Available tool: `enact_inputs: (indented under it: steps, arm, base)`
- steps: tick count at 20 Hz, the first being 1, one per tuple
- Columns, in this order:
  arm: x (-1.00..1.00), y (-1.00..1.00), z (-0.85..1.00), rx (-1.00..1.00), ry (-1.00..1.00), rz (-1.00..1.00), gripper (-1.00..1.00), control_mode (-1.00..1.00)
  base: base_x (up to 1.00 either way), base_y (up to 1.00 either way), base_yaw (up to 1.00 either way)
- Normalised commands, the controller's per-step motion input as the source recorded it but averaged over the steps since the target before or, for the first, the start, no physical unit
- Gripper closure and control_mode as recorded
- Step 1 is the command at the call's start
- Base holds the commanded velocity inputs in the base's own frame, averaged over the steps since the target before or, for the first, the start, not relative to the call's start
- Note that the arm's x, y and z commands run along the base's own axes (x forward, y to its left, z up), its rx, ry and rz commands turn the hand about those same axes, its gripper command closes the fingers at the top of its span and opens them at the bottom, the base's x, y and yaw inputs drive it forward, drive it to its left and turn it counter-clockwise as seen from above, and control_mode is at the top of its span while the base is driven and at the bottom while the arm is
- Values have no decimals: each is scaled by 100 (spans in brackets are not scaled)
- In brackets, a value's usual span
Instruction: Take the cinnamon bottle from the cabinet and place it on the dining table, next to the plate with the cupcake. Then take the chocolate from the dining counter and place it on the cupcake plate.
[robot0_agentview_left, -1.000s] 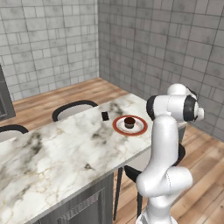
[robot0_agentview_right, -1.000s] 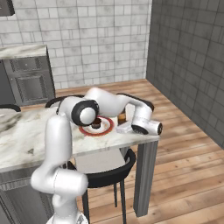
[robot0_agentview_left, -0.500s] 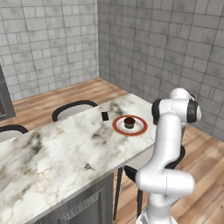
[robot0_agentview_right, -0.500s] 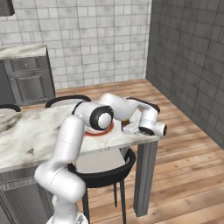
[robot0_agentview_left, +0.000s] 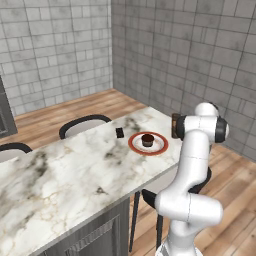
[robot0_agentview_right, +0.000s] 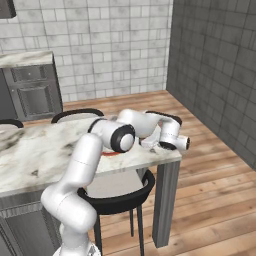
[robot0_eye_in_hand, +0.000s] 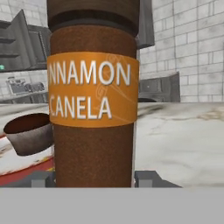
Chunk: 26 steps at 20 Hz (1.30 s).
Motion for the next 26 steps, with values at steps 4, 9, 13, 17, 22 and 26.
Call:
enact_inputs:
  steps: [4, 9, 13, 17, 22, 26]
  arm:
    - [31, 34, -48, 0, -4, 0, 100, -100]
    - [22, 24, -57, 0, -7, 0, 100, -100]
    - [10, 18, -60, 0, -10, 0, 100, -100]
    - [4, 10, -56, 0, -8, 0, -100, -100]
    - [0, 0, -17, 0, -6, 0, -100, -100]
    - [-1, -1, 0, 0, -1, 0, -100, -100]
  base:
    - [0, 0, 0]
    - [0, 0, 0]
    - [0, 0, 0]
    - [0, 0, 0]
    - [0, 0, 0]
    - [0, 0, 0]
